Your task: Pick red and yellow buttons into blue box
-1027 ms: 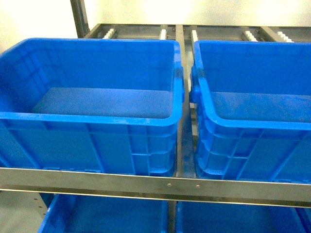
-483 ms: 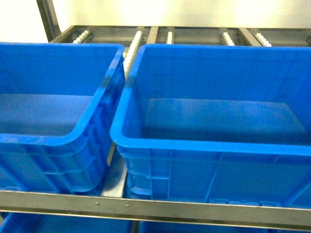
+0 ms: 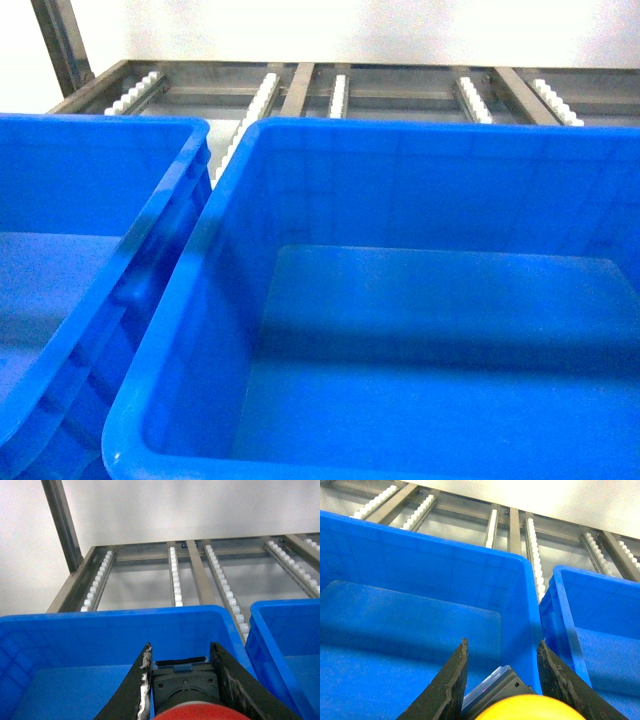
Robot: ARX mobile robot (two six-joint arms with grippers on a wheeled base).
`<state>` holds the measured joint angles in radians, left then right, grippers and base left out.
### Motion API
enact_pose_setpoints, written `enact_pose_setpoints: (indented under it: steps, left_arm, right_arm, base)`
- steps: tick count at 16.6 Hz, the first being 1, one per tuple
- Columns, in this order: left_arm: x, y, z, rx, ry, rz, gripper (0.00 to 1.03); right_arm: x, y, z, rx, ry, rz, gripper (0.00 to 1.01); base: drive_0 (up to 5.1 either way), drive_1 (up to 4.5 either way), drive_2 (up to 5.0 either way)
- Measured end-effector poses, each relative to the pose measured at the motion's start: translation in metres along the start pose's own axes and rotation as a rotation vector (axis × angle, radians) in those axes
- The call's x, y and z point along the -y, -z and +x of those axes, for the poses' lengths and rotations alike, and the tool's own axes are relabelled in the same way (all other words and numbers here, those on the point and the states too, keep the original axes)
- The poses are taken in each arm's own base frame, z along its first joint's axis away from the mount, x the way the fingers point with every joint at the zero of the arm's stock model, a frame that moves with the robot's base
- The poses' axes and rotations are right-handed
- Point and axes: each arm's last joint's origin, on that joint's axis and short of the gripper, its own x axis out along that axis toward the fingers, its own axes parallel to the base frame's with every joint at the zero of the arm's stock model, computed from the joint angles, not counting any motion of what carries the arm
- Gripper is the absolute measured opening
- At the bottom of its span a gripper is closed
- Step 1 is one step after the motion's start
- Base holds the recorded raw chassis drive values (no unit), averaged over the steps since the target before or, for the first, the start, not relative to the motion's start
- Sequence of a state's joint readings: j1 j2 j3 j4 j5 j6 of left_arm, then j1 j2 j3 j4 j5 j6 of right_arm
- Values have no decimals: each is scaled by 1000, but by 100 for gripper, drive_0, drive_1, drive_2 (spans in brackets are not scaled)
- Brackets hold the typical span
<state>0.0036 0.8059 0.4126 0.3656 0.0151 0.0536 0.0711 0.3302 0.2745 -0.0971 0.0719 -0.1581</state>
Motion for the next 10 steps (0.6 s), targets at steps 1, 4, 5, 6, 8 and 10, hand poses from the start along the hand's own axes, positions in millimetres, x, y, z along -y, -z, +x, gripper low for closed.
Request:
enact_pose_setpoints:
  steps: [1,4,5,6,8,10]
  left_arm:
    - [0,-1,-1,7,0,0,28]
    - [0,2,1,-16,1,0,28]
    - [0,2,1,-9,0,0,28]
    - [0,1,0,-3,0,0,28]
    - [0,1,0,-2,0,0,28]
    - [0,1,0,-3,0,0,28]
  right_arm:
    - [0,0,0,1,0,0,36]
    - [0,1,1,-8,-1,-1,36]
    - [0,0,1,-6,-1,0,36]
    - [0,0,0,0,0,0,36]
    - [0,-1,1,5,0,-5,36]
    - [-7,-4,19,7,-42,-21,36]
  base:
    - [-2,430,-433]
    - [0,0,0]
    - [0,0,0]
    - [0,0,0]
    - [0,0,0]
    - [0,0,0]
